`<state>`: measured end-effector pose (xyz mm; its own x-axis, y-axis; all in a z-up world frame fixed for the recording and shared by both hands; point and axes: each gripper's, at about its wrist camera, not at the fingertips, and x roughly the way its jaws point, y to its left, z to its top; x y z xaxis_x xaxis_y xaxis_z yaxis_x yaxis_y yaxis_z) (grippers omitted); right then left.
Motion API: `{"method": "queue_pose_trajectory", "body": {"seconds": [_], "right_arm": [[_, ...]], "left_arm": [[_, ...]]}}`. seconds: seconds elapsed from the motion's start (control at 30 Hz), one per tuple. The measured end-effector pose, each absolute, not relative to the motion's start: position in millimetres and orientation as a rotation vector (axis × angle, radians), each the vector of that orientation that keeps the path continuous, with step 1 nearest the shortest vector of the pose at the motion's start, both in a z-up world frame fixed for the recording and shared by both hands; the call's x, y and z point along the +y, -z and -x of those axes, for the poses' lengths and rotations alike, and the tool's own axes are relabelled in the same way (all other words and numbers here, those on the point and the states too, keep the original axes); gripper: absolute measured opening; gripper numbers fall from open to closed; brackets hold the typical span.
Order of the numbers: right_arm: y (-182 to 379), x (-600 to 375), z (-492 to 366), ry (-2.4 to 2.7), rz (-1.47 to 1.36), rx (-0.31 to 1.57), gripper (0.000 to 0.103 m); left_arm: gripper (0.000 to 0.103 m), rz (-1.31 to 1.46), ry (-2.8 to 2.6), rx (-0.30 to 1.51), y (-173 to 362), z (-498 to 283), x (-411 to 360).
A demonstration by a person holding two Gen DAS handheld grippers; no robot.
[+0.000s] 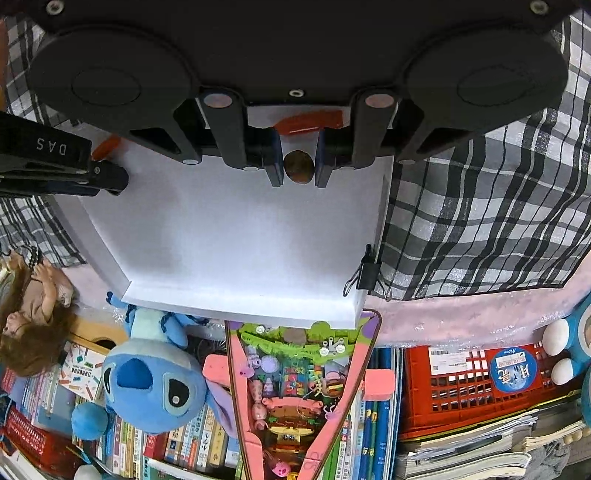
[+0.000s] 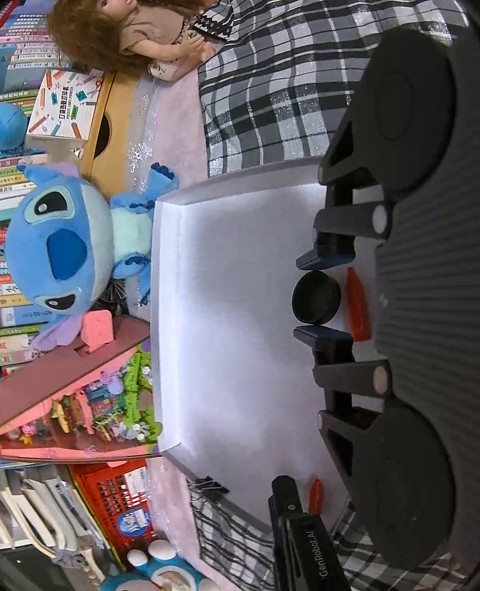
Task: Organize rigid objects
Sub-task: 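Carry the brown ball into the white box while the right gripper carries the black cap there, then open the left gripper to release the ball while the right gripper releases the black cap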
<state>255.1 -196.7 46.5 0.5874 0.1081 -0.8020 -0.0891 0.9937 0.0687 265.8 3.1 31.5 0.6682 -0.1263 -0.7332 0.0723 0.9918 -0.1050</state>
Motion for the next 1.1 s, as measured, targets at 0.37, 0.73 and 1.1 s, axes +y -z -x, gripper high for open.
{"method": "queue_pose_trajectory", "body": {"seconds": [0.37,0.73,1.1], "right_arm": [[-45.3,-191.3,-247.0,-0.12,0.04,0.94,0.038],[-42.1,-191.5,-244.4,-0.122,0.034,0.954,0.037],[-52.6,-199.1,-245.5,-0.116,-0.02,0.91,0.062]], "left_arm": [[0.017,0.05,0.111,0.834,-31.0,-259.2,5.5],[0.016,0.04,0.113,0.833,-27.4,-254.3,5.1],[0.037,0.067,0.113,0.799,-36.8,-247.5,9.6]]}}
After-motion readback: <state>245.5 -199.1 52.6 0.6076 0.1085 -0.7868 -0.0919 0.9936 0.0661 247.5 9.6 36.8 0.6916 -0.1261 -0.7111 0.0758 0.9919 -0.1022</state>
